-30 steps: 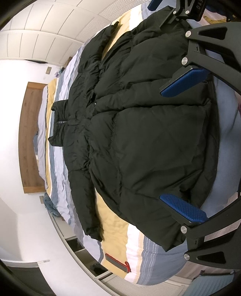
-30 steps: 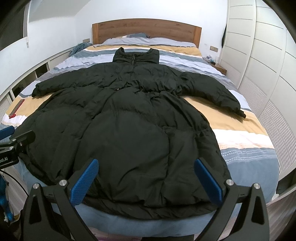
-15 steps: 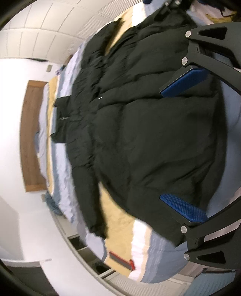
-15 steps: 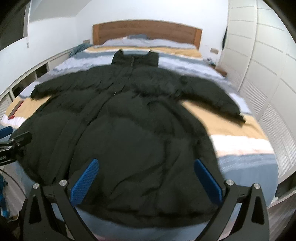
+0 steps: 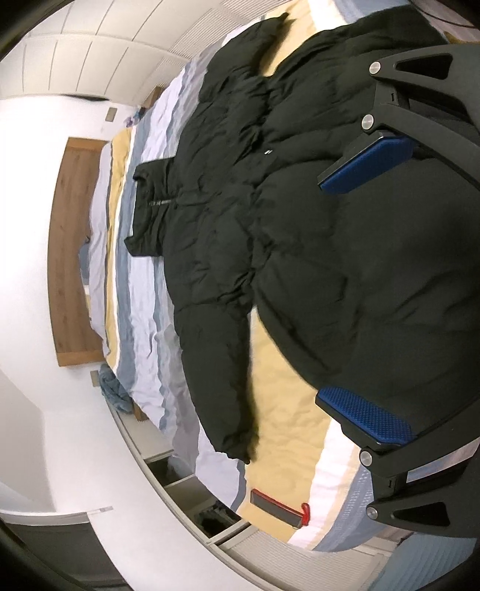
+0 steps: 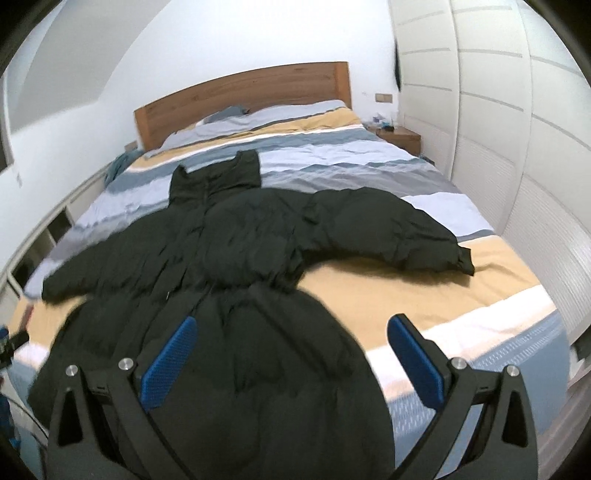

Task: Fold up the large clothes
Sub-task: 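Grasp the coat sleeve cuff with the right gripper and lift it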

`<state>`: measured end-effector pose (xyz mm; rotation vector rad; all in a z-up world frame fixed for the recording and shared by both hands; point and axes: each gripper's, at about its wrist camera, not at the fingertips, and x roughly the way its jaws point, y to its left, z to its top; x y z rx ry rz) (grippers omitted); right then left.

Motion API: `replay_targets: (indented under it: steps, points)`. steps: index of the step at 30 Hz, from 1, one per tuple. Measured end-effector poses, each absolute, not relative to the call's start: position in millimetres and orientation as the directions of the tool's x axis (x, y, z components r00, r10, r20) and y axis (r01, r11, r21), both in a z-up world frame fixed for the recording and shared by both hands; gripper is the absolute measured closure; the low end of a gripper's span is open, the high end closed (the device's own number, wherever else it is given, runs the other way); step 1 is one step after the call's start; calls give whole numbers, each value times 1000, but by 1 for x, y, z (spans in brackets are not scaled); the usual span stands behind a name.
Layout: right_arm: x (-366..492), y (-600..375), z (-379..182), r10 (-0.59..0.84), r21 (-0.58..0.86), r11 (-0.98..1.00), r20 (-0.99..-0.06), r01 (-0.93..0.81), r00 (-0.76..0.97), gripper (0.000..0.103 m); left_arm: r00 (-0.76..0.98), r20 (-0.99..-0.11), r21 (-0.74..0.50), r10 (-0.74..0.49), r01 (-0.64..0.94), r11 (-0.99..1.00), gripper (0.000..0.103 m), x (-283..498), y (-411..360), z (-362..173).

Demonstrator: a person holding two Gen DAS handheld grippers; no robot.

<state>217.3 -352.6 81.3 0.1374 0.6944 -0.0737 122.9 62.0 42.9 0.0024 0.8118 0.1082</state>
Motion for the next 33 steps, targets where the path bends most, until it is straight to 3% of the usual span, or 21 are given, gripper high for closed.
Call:
replay_targets:
  steps: [4, 8, 18, 29, 32, 33]
  points:
    - [262, -379, 96, -68, 101, 981, -629, 168, 775, 0, 696, -701, 64, 155, -156, 986, 1, 153, 74, 58]
    - [306, -423, 96, -50, 211, 951, -617, 226, 785, 0, 711, -665, 87, 228, -230, 969, 1, 183, 81, 67]
    - [342, -532, -28, -9, 446, 749, -734, 491, 679, 0, 653, -693, 147, 306, -287, 946, 1, 235, 81, 31]
    - [349, -602, -94, 31, 658, 507, -660, 557, 751, 0, 615, -724, 188, 312, -259, 947, 1, 256, 73, 5]
    - [354, -611, -96, 16, 680, 479, -639, 555, 769, 4, 606, -733, 188, 309, -256, 948, 1, 256, 75, 0]
    - [355, -613, -97, 14, 686, 470, -635, 556, 772, 12, 604, -735, 188, 308, -255, 948, 1, 255, 76, -1]
